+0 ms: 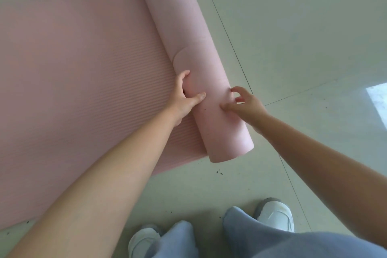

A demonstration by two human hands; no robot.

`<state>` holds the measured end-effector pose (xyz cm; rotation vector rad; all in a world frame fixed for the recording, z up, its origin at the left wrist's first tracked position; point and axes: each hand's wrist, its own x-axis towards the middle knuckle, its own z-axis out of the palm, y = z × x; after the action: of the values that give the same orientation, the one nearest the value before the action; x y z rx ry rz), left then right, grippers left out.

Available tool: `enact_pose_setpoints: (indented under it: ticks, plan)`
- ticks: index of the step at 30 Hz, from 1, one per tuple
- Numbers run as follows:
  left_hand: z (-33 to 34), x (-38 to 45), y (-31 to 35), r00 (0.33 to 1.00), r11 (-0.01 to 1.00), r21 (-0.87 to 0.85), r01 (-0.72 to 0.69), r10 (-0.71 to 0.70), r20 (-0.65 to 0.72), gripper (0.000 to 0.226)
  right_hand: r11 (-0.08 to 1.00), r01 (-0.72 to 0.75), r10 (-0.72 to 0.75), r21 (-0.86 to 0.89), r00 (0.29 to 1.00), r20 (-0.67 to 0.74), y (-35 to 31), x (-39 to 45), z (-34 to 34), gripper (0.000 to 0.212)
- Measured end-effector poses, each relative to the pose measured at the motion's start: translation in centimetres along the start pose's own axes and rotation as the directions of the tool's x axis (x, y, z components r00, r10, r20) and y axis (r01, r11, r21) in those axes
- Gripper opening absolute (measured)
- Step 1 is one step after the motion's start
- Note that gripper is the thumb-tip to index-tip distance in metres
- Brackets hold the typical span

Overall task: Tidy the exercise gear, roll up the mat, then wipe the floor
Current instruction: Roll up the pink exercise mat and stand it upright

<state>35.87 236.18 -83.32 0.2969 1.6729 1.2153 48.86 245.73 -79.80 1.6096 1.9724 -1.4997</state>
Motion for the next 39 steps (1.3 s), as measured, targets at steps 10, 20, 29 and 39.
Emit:
enact_pose_setpoints:
  ticks: [10,20,29,39]
  plan:
    - [-5.3,-1.2,-1.1,0.801,0.188,0.913,-0.363,0.564,0.202,0.066,0.936,0.285,-0.295,-0.208,0.955,-0.021,-0.8,-2.4,3.5,0.045]
    - [-8.9,-5.5,1.6,0.932,-0.205,0.961,-0.188,0.27,0.24,0.079,0.935,0.128,-0.087,-0.331,0.987,0.136,-1.9,-5.2,7.7,0.049]
    - [-9.0,-7.2,4.3,1.0,-0.29,0.957,0.026,0.021,-0.021,0.062,0.965,0.262,-0.247,-0.031,0.939,0.239,-3.9,-6.2,9.9,0.033]
    - [-8.8,-7.8,5.0,0.998,-0.324,0.946,-0.002,-0.053,-0.016,0.05,0.894,0.338,-0.199,-0.293,0.887,0.416,-4.9,-6.0,10.6,0.043]
